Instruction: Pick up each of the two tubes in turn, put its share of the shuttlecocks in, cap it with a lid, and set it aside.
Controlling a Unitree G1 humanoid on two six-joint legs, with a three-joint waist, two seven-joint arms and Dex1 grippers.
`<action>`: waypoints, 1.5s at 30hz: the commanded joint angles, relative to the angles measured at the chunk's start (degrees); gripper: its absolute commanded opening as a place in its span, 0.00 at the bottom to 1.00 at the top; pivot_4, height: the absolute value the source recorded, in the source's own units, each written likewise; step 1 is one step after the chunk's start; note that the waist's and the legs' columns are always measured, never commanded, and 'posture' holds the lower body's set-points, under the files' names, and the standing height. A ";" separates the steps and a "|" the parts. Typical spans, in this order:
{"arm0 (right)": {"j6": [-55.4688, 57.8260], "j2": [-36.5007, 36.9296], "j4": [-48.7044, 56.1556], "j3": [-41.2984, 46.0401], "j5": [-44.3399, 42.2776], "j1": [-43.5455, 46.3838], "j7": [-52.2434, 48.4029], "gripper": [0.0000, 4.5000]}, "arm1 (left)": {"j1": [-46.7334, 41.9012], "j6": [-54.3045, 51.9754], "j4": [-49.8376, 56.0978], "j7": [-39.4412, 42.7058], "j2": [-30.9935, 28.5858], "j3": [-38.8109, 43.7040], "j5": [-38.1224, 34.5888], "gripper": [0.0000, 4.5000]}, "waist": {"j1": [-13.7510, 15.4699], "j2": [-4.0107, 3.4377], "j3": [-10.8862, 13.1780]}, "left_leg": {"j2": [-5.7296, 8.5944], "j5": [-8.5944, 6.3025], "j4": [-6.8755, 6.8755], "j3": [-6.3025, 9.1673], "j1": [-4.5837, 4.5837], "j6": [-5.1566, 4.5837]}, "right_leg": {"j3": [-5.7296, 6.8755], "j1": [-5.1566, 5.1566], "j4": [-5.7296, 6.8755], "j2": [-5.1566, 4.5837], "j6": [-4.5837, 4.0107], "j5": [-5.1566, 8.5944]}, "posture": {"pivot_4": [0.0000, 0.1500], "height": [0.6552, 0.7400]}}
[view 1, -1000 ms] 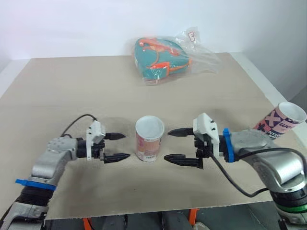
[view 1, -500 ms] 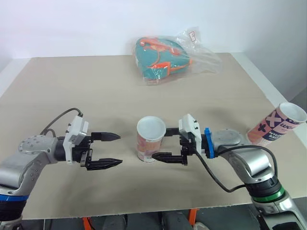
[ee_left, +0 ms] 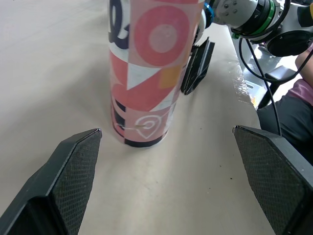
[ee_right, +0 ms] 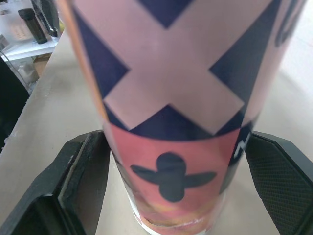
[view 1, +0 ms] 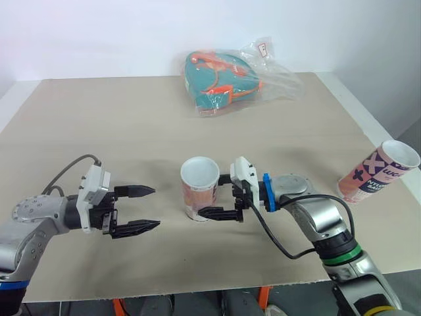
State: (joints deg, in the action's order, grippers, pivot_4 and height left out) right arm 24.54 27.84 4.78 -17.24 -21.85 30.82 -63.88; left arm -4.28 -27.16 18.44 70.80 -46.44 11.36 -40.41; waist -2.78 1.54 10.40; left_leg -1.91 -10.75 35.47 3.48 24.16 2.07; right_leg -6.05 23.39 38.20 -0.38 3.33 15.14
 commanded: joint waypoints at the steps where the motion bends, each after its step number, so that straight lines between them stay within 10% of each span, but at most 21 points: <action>1: -1.18 -0.48 0.41 0.93 -0.16 0.78 -0.76 1.00 | 0.19 1.23 1.62 -0.39 0.10 0.46 -0.02 0.99 | 0.01 0.00 0.00 | 0.00 0.00 0.00 0.00 0.00 0.00 | 0.00 0.00 0.00 0.00 0.00 0.00 | 1.00 0.99; 8: -0.45 -1.28 0.43 1.84 -0.37 0.46 0.71 0.65 | -0.60 1.41 1.18 -0.92 0.96 -1.16 0.17 1.00 | 0.00 0.00 0.00 | 0.00 0.00 0.01 0.00 0.00 0.00 | 0.00 0.00 0.01 0.00 -0.01 -0.02 | 1.00 0.99; 28: 7.18 8.33 5.15 34.79 -4.44 -9.73 23.10 0.65 | -18.25 -0.10 -6.28 -12.85 17.89 -11.17 2.48 1.00 | 0.69 -0.01 0.00 | 0.17 0.00 0.30 0.06 0.08 0.00 | -0.07 -0.15 0.04 -0.06 0.17 -0.13 | 1.00 0.99; 45: 9.30 6.08 1.83 42.80 -7.02 -12.14 35.29 0.65 | -24.10 2.63 -9.64 -13.67 26.21 -13.34 4.55 1.00 | -0.38 -0.11 -0.03 | 0.17 0.08 0.43 -0.13 -0.01 -0.09 | -0.34 -0.16 0.09 0.03 0.21 -0.42 | 1.00 0.99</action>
State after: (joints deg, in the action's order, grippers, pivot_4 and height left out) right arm 33.94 33.90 5.66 24.05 -27.27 17.37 -29.11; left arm -27.68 -24.96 7.82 56.75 -19.60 -2.52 -35.45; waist -3.15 1.43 10.37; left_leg -1.75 -10.67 35.89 3.35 24.15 1.98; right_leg -6.39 23.24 38.29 -0.35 3.54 14.72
